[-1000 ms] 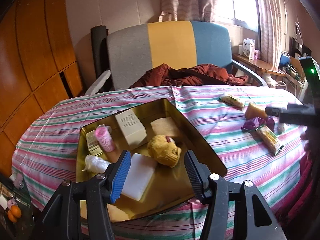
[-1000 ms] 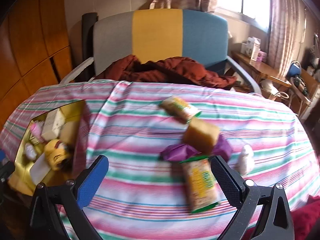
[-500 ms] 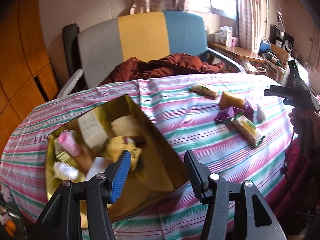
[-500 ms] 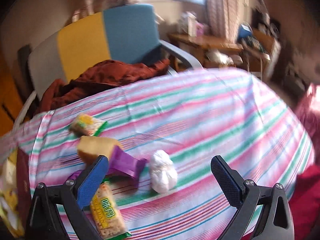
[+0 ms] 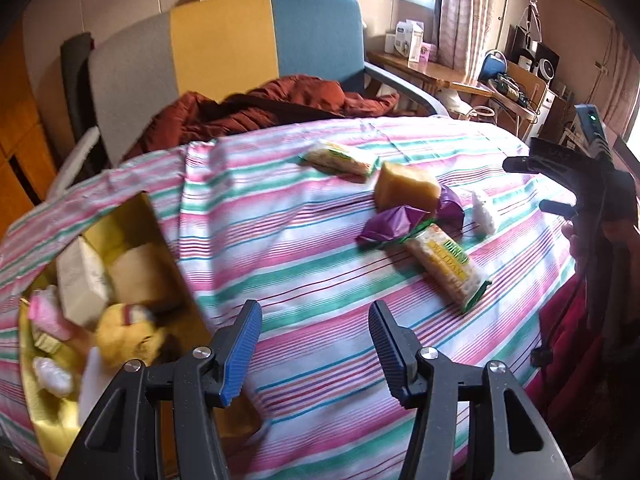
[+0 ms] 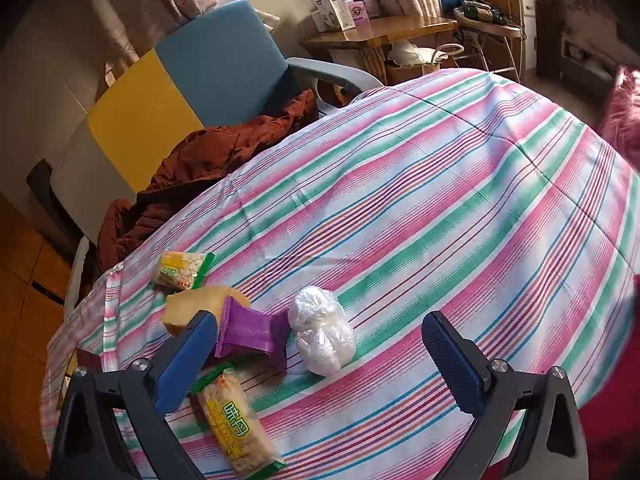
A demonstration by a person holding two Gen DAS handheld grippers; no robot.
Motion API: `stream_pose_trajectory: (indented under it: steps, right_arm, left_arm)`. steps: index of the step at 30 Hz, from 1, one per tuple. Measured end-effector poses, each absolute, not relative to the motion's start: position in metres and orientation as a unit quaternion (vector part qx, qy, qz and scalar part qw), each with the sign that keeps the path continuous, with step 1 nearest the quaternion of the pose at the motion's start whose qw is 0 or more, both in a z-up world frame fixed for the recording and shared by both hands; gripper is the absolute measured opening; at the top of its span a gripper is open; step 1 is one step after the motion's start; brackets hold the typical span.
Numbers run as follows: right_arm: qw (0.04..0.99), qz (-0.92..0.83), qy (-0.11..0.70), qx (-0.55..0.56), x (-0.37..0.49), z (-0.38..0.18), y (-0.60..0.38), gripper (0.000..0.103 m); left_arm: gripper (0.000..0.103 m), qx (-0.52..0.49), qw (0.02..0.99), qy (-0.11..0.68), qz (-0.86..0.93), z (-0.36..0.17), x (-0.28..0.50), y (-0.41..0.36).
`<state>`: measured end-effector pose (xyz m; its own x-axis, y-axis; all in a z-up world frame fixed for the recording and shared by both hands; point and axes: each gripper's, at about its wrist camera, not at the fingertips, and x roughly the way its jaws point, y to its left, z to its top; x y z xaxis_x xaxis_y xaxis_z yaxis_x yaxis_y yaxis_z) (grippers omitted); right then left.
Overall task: Organize objects
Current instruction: 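Move both open tools back to the remaining items on the sheet, then grasp the purple snack packet with the left tool while the right tool grasps the WEIDAN cracker pack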
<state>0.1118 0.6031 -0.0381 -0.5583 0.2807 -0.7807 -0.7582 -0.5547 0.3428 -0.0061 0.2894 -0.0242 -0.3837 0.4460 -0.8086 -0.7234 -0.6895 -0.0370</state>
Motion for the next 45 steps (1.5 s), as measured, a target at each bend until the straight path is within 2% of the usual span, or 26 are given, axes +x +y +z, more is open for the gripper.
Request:
stream_pose_trajectory:
  steps: [5,11,14,16,18,20,23,26,28,30,38,45]
  right_arm:
    - [0.317,0.802,0.371,-0.344,0.116,-0.042,0.610,0.103]
    - [0.304,0.803,0.379,-0.347,0.115,-0.044,0.610,0.103]
    - [0.299,0.803,0.381,-0.348,0.115,-0.044,0.610,0.103]
    - [0.290,0.805,0.382,-0.349,0.113,-0.045,0.609,0.103]
    - [0.276,0.809,0.381,-0.351,0.110,-0.045,0.606,0.103]
    - [0.268,0.813,0.377,-0.354,0.108,-0.044,0.603,0.103]
    - [0.259,0.815,0.377,-0.355,0.107,-0.045,0.602,0.103]
    - [0.254,0.814,0.381,-0.357,0.107,-0.045,0.603,0.103]
    - [0.253,0.814,0.381,-0.358,0.107,-0.045,0.603,0.103]
    - [0.251,0.814,0.381,-0.360,0.106,-0.046,0.603,0.103]
    - [0.247,0.815,0.373,-0.368,0.102,-0.047,0.600,0.103]
    - [0.181,0.829,0.323,-0.420,0.075,-0.054,0.572,0.103]
  left_arm:
    - [0.056,-0.447,0.373,0.150,0.799,-0.033,-0.017,0.318]
    - [0.057,-0.513,0.396,0.087,0.756,-0.049,-0.039,0.353]
    - [0.071,-0.540,0.400,0.055,0.739,-0.055,-0.053,0.370]
    - [0.076,-0.520,0.414,0.080,0.743,-0.052,-0.057,0.387]
    - [0.080,-0.489,0.436,0.138,0.743,-0.050,-0.057,0.405]
    - [0.081,-0.475,0.457,0.184,0.730,-0.055,-0.059,0.420]
    - [0.081,-0.491,0.477,0.205,0.699,-0.069,-0.070,0.434]
    - [0.077,-0.502,0.486,0.208,0.684,-0.083,-0.079,0.442]
    - [0.067,-0.511,0.491,0.207,0.675,-0.092,-0.082,0.447]
    - [0.047,-0.524,0.492,0.201,0.666,-0.101,-0.083,0.451]
    - [0.044,-0.512,0.465,0.196,0.694,-0.099,-0.070,0.434]
    - [0.044,-0.519,0.419,0.169,0.726,-0.097,-0.046,0.386]
